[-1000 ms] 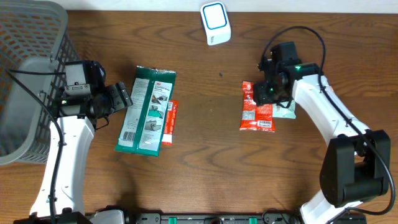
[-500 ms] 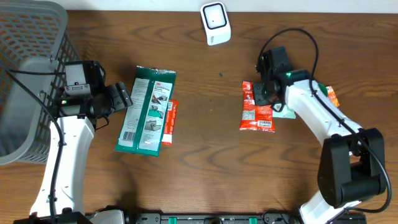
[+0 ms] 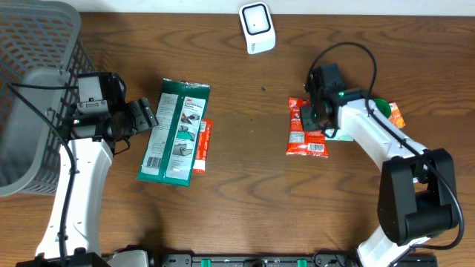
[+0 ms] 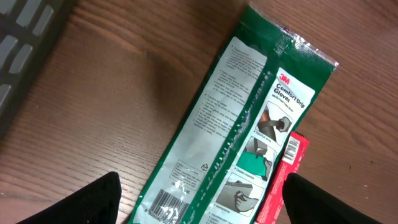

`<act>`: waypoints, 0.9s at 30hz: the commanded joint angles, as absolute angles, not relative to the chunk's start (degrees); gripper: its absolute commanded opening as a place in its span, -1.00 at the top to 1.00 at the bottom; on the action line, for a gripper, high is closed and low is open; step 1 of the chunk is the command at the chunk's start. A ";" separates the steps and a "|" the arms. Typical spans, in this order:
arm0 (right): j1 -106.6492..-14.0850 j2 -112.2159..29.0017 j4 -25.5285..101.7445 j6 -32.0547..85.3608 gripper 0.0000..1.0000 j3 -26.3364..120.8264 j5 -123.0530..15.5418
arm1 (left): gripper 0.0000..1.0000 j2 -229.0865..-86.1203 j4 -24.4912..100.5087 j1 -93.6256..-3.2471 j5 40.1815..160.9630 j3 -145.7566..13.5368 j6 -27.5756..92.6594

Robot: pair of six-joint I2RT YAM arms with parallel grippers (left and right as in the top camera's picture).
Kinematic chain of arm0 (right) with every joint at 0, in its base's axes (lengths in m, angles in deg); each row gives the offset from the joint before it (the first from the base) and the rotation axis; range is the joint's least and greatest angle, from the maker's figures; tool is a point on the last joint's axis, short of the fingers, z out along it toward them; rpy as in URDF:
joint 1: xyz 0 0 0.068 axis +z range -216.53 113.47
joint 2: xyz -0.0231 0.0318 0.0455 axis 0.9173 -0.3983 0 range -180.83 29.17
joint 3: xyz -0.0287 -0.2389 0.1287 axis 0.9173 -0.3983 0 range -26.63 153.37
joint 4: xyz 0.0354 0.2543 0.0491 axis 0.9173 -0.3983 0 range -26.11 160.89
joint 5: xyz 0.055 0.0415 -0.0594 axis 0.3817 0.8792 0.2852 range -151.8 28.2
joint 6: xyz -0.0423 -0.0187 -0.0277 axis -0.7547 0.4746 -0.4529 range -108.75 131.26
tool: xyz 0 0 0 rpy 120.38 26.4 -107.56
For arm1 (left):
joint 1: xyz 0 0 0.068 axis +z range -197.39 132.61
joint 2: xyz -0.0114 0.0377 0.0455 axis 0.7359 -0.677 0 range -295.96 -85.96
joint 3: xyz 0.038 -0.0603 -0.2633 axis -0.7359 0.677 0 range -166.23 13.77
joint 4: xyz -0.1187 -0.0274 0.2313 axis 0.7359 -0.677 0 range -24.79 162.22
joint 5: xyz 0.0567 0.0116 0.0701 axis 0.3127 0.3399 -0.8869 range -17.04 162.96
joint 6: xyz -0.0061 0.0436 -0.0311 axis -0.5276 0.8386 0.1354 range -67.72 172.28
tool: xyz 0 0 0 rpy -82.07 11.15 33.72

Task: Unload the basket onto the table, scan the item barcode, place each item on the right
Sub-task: 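Open the right gripper to release the red pack and lift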

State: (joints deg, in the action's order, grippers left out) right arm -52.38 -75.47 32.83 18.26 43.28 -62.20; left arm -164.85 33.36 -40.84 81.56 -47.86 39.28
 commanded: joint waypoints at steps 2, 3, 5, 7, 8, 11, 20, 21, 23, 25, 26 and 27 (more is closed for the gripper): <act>-50.26 -72.68 31.45 18.52 0.27 47.37 -50.95 | -0.67 -164.94 33.23 -40.71 81.03 -48.19 40.47; -49.54 -72.68 31.47 18.78 0.27 47.37 -49.94 | -0.67 -164.94 33.23 -40.71 81.03 -48.19 40.47; -47.88 -72.98 31.69 20.60 0.28 47.08 -49.92 | -0.67 -164.94 33.23 -40.71 81.03 -48.19 40.47; -45.23 -73.64 33.62 22.54 0.31 45.55 -50.71 | -0.67 -164.94 33.23 -40.71 81.03 -48.19 40.47; -44.25 -73.90 34.62 23.64 0.34 44.79 -52.02 | -0.68 -164.94 33.23 -40.71 81.03 -48.19 40.47; -41.58 -75.21 36.87 27.42 0.38 42.91 -59.43 | -0.67 -164.94 33.23 -40.71 81.03 -48.19 40.47; -39.61 -79.39 37.88 29.63 0.39 41.90 -69.50 | -0.68 -164.94 33.23 -40.71 81.03 -48.19 40.47; -39.72 -79.52 37.70 29.63 0.38 41.90 -69.48 | -0.67 -164.94 33.23 -40.71 81.03 -48.19 40.47; -39.99 -79.74 37.42 29.39 0.39 41.88 -69.59 | -0.68 -164.94 33.23 -40.71 81.03 -48.19 40.47; -40.27 -79.74 36.96 29.36 0.38 41.88 -71.36 | -0.68 -164.94 33.23 -40.71 81.01 -48.19 40.47; -40.40 -79.74 36.70 29.28 0.39 41.88 -72.54 | -0.67 -164.94 33.23 -40.71 81.03 -48.19 40.47; -40.58 -79.74 36.37 28.80 0.38 41.88 -73.57 | -0.67 -164.94 33.23 -40.71 81.03 -48.19 40.47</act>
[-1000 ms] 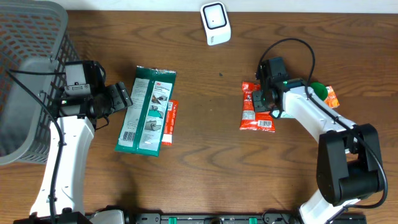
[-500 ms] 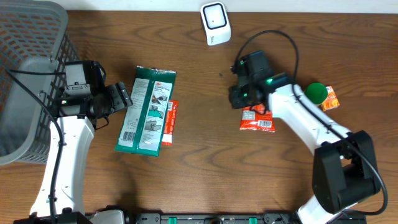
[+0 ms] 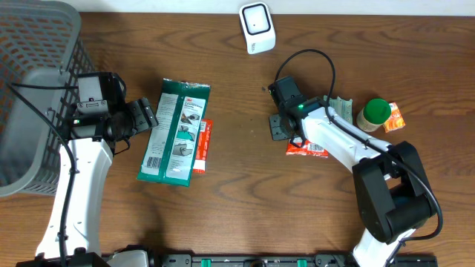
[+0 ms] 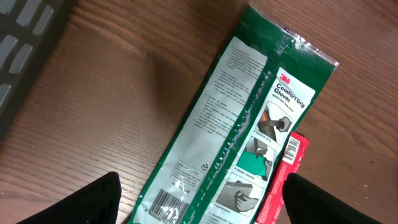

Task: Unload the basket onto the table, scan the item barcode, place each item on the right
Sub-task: 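Open the right gripper to release the red pack and lift, then move the right gripper left to the red Nescafe stick by the gloves pack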

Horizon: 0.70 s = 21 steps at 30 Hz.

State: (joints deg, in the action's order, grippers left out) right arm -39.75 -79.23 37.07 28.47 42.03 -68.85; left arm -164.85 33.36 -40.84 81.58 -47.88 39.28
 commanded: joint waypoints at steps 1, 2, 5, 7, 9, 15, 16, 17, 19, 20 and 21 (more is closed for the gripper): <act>-40.79 -79.74 36.00 28.29 0.39 41.88 -74.49 | -0.68 -164.94 33.23 -40.71 81.03 -48.19 40.47; -41.01 -79.74 35.71 28.07 0.39 41.88 -75.12 | -0.68 -164.94 33.23 -40.71 81.03 -48.19 40.47; -41.91 -79.74 34.84 27.88 0.38 41.88 -76.45 | -0.67 -164.94 33.23 -40.71 81.03 -48.19 40.47; -42.54 -79.74 34.47 27.72 0.38 41.88 -76.56 | -0.67 -164.94 33.23 -40.71 81.03 -48.19 40.47; -43.02 -79.74 34.18 26.78 0.38 41.88 -76.56 | -0.67 -164.94 33.23 -40.71 81.03 -48.19 40.47; -45.21 -79.74 33.35 25.76 0.37 41.88 -76.56 | -0.67 -164.94 33.23 -40.71 81.03 -48.19 40.47; -45.54 -79.74 33.11 25.74 0.36 41.88 -76.63 | -0.67 -164.94 33.23 -40.71 81.03 -48.19 40.47; -45.93 -79.74 32.85 25.74 0.36 41.88 -76.74 | -0.67 -164.94 33.23 -40.71 81.03 -48.19 40.47; -46.80 -79.74 32.46 25.74 0.36 41.88 -76.74 | -0.67 -164.94 33.23 -40.71 81.03 -48.19 40.47; -47.15 -79.74 32.30 25.74 0.36 41.88 -76.72 | -0.67 -164.94 33.23 -40.71 81.03 -48.19 40.47; -47.48 -79.74 32.15 25.28 0.36 41.88 -76.74 | -0.67 -164.94 33.23 -40.71 81.03 -48.19 40.47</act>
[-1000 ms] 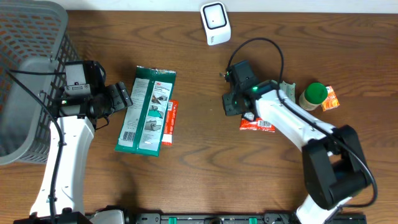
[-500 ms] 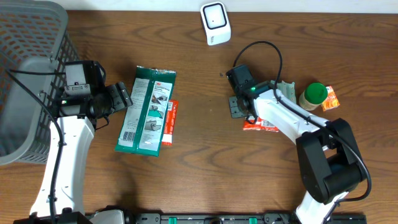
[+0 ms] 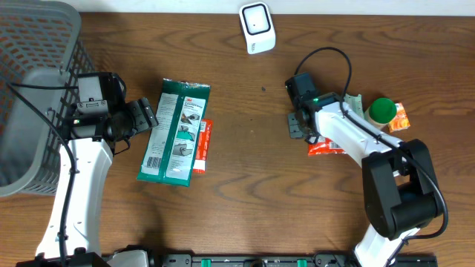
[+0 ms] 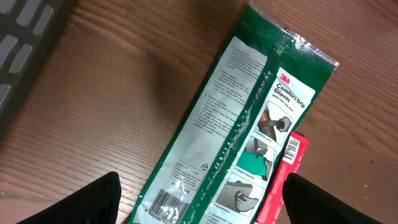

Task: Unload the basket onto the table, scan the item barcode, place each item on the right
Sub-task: 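Move the right gripper left to the red Nescafe stick by the gloves pack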

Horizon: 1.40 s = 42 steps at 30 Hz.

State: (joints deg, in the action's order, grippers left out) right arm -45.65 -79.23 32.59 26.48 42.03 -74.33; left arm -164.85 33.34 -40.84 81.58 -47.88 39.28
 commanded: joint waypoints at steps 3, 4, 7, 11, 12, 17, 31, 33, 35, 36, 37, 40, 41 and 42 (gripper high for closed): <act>-48.23 -79.71 31.82 23.99 0.37 41.88 -76.52 | -0.67 -164.94 33.23 -40.71 81.03 -48.19 40.47; -48.33 -79.71 31.82 24.01 0.36 41.88 -76.48 | -0.67 -164.94 33.23 -40.71 81.01 -48.19 40.47; -48.25 -79.67 31.87 23.99 0.35 42.03 -74.88 | -0.67 -164.94 33.23 -40.71 81.03 -48.19 40.47; -47.74 -78.69 31.82 24.01 0.28 42.86 -69.96 | -0.67 -164.94 33.23 -40.71 81.03 -48.19 40.47; -47.53 -78.14 31.74 24.03 0.23 43.17 -68.35 | -0.67 -164.94 33.23 -40.71 81.03 -48.19 40.47; -45.10 -75.17 33.22 24.07 0.10 44.41 -54.18 | -0.67 -164.94 33.23 -40.71 81.03 -48.19 40.47; -25.01 -74.88 46.86 50.04 0.19 44.94 -58.90 | -0.67 -164.94 33.23 -40.71 81.03 -48.19 40.47; -21.93 -75.08 49.31 52.73 0.13 44.94 -64.02 | -0.68 -164.94 33.23 -40.71 81.03 -48.19 40.47; -19.11 -75.58 51.58 53.23 0.13 44.94 -68.72 | -0.68 -164.94 33.23 -40.71 81.03 -48.19 40.47; -17.95 -75.96 52.33 53.23 0.15 44.94 -70.86 | -0.67 -164.94 33.23 -40.71 81.03 -48.19 40.47; -16.69 -76.33 53.03 53.23 0.20 44.94 -73.33 | -0.67 -164.94 33.23 -40.71 81.03 -48.19 40.47; -13.34 -77.92 54.91 53.69 0.22 44.94 -78.60 | -0.67 -164.94 33.23 -40.71 81.03 -48.19 40.47; -12.58 -78.40 55.47 53.69 0.22 44.94 -79.43 | -0.67 -164.94 33.23 -40.71 81.03 -48.19 40.47; -11.83 -78.95 56.15 53.67 0.21 44.94 -79.97 | -0.67 -164.94 33.23 -40.71 81.03 -48.19 40.47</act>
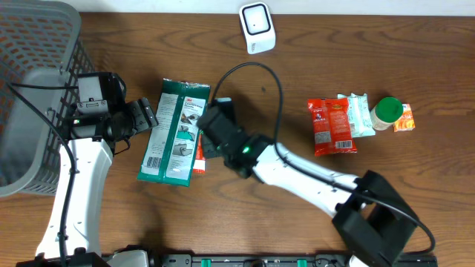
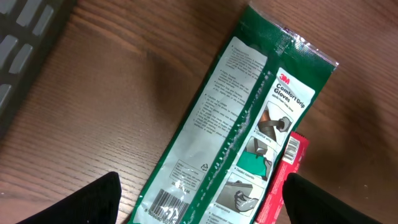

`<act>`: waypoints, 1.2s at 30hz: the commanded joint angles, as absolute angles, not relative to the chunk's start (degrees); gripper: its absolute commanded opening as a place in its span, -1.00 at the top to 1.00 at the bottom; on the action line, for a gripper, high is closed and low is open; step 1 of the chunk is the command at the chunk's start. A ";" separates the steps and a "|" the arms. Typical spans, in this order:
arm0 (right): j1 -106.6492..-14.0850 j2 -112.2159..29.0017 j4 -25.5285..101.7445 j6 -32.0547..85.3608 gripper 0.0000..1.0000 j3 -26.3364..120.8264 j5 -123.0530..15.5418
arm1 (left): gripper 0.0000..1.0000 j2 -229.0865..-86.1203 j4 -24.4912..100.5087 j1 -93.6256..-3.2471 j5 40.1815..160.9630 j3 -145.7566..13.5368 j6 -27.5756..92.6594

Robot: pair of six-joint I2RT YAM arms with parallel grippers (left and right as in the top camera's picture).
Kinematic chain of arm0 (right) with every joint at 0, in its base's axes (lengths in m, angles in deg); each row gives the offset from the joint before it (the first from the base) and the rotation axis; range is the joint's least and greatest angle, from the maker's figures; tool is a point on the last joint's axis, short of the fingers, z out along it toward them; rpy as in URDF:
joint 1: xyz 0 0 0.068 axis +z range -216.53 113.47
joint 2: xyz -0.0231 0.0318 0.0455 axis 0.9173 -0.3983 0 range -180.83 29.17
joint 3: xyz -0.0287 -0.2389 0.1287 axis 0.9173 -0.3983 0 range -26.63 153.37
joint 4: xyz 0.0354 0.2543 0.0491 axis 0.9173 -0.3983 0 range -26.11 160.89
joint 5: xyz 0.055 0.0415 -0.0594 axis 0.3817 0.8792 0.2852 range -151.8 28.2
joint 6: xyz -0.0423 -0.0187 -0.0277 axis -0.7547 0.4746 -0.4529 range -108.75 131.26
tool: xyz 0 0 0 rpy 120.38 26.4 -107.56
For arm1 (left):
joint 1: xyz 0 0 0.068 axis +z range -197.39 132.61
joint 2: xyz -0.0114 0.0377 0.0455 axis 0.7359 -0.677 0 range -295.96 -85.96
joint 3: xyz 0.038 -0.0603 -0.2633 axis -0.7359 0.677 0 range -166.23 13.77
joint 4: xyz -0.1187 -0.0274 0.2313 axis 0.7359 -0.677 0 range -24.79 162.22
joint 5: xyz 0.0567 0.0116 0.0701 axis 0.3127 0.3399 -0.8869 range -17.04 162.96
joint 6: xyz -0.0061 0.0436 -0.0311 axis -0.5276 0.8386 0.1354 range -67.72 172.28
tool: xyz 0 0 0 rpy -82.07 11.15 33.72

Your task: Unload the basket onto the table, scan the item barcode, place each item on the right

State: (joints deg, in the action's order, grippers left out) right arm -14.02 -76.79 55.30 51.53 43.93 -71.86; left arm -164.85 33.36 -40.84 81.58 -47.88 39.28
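Observation:
A green 3M glove pack [image 1: 175, 132] lies on the table, its barcode [image 2: 165, 205] at the near end. A slim red pack [image 2: 291, 160] lies tucked along its right edge. My left gripper [image 1: 147, 117] stands open at the green pack's left side, with the pack's lower end between its fingers [image 2: 93, 199] in the left wrist view. My right gripper [image 1: 204, 139] reaches across the table to the slim red pack; how its jaws stand does not show. The white scanner [image 1: 257, 28] sits at the back.
A grey wire basket [image 1: 30, 89] fills the left edge. At the right lie a red snack pouch [image 1: 332, 126], a pale wipes pack [image 1: 358, 115], a green-lidded jar [image 1: 387, 111] and an orange packet [image 1: 404, 119].
My right arm has moved from the red snack pouch at the right to the slim red pack beside the green pack. The pouch now lies upright against the wipes pack. The left arm has not moved.
My right gripper was at the red snack pouch right of centre. It then stood left of the pouch, and later the pouch lay further right. Now the pouch rests by the wipes pack and the right gripper is at the slim red pack. The left gripper stayed open throughout.

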 commanded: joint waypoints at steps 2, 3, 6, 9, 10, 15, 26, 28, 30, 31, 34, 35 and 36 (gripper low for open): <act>-10.57 -80.39 58.01 53.69 0.20 44.94 -80.39 | -0.68 -164.94 33.23 -40.71 81.03 -48.19 40.47; -10.22 -81.03 58.73 53.73 0.20 44.94 -80.39 | -0.67 -164.94 33.23 -40.71 81.03 -48.19 40.47; -8.88 -84.39 61.96 54.08 0.19 44.94 -80.45 | -0.67 -164.94 33.23 -40.71 81.03 -48.19 40.47; -8.40 -87.01 62.86 54.11 0.21 44.94 -81.28 | -0.67 -164.94 33.23 -40.71 81.03 -48.19 40.47; -8.40 -87.74 62.84 54.08 0.21 44.94 -81.63 | -0.68 -164.94 33.23 -40.71 81.03 -48.19 40.47; -8.80 -89.64 62.69 54.06 0.29 44.94 -82.81 | -0.68 -164.94 33.23 -40.71 81.03 -48.19 40.47; -8.90 -89.70 59.01 52.60 0.31 44.94 -87.12 | -0.67 -164.94 33.23 -40.71 81.03 -48.19 40.47; -9.21 -89.66 57.59 49.41 0.36 44.94 -88.74 | -0.67 -164.94 33.23 -40.71 81.03 -48.19 40.47; -9.69 -89.55 56.37 46.72 0.39 44.94 -88.67 | -0.67 -164.94 33.23 -40.71 81.03 -48.19 40.47; -9.91 -89.46 55.60 46.26 0.40 44.94 -88.50 | -0.67 -164.94 33.23 -40.71 81.03 -48.19 40.47; -10.83 -89.09 53.03 46.08 0.45 44.94 -88.48 | -0.67 -164.94 33.23 -40.71 81.03 -48.19 40.47; -11.24 -88.89 52.13 46.11 0.47 44.94 -88.45 | -0.67 -164.94 33.23 -40.71 81.03 -48.19 40.47; -11.86 -88.63 51.30 46.06 0.52 44.94 -88.26 | -0.67 -164.94 33.23 -40.71 81.03 -48.19 40.47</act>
